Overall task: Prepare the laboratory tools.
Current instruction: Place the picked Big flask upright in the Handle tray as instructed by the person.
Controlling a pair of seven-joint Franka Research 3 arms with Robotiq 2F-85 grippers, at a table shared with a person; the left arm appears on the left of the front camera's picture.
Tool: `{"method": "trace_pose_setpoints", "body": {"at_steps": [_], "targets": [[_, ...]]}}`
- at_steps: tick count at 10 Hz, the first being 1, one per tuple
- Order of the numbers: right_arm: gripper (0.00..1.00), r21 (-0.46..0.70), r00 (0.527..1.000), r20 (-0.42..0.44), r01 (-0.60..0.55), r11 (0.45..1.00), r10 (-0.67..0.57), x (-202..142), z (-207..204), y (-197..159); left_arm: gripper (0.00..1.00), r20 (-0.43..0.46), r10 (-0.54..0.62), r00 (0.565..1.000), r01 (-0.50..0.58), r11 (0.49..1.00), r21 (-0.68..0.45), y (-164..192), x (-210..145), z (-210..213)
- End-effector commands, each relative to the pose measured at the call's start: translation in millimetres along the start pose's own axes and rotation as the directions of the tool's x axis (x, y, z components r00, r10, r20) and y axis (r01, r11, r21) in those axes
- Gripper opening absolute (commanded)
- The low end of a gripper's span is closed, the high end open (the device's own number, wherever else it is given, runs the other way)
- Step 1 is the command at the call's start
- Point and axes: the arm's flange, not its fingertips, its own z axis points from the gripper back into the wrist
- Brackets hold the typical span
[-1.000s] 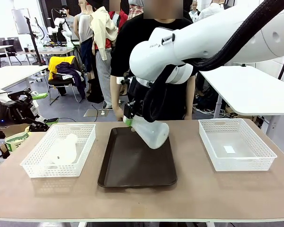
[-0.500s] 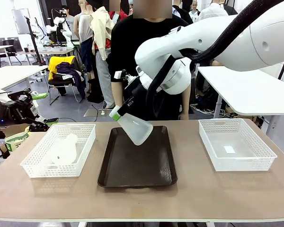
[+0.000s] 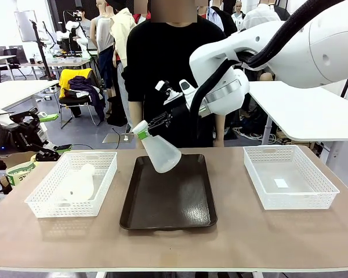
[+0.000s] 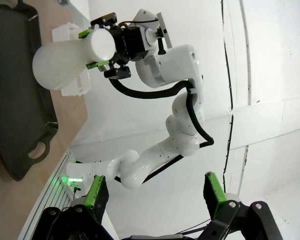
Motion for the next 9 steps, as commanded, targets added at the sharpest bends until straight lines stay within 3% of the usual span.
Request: {"method": "trace_pose_setpoints", "body": {"at_steps": [1,2,7,8,9], "targets": [[0.0,-0.06,0.998,-0.056,0.006,0.998,-0.009,-9,1,8,1.0,-0.001,-0.006,1.0,0.006,1.0,-0.007,-3,-1,1],[0.0,0.0,1.0,0.0,0.0,1.0,0.0,0,0,0,1.0,-0.001,-0.006,1.0,0.006,1.0,-0.007,-3,-1,1],[0.0,-0.004,1.0,-0.026,-0.012,1.0,0.012,-3,-3,0,1.0,-0.001,-0.006,1.0,0.006,1.0,-0.007,-3,-1,1],[0.0,0.008,0.999,0.027,0.044,0.999,-0.044,-17,-2,-11,1.0,-0.001,-0.006,1.0,0.006,1.0,-0.007,-3,-1,1],[0.0,-0.001,0.996,0.084,0.022,1.0,-0.022,-26,-2,-20,1.0,-0.001,-0.006,1.0,0.006,1.0,-0.007,-3,-1,1]]}}
